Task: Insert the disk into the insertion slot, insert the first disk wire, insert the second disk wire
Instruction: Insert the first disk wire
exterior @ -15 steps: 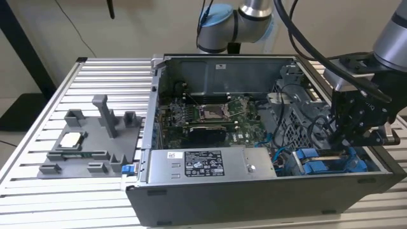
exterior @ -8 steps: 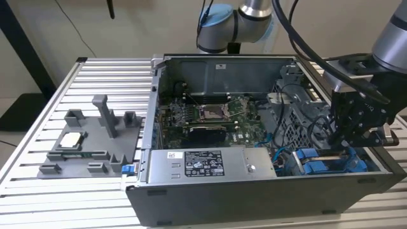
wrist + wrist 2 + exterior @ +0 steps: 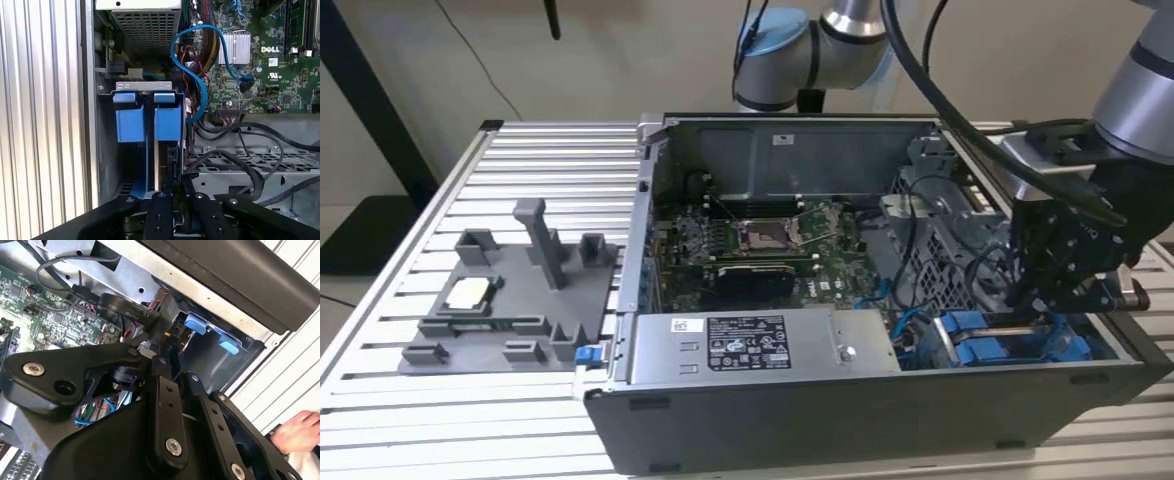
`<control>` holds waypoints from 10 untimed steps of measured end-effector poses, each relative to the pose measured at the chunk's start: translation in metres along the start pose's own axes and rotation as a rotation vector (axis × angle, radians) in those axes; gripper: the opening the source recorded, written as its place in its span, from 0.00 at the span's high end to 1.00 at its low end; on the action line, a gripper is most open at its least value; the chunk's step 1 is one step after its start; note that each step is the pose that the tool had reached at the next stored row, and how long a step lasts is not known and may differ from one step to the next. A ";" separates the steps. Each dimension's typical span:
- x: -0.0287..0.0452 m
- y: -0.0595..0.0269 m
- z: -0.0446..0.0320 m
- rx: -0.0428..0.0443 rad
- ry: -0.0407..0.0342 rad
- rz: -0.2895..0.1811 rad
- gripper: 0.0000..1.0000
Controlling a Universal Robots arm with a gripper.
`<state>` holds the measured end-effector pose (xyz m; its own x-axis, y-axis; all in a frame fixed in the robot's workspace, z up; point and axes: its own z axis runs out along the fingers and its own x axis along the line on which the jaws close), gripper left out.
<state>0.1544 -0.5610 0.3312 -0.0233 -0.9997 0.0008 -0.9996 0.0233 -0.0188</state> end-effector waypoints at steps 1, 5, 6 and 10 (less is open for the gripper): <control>0.0001 0.0000 -0.0004 0.0001 0.0005 0.000 0.80; 0.0000 -0.0003 -0.0129 -0.0005 0.0009 0.000 0.73; 0.0000 -0.0004 -0.0170 -0.0006 0.0005 0.000 0.73; 0.0001 -0.0007 -0.0328 -0.0006 0.0011 0.000 0.73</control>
<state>0.1545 -0.5610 0.3640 -0.0233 -0.9997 0.0019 -0.9996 0.0232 -0.0182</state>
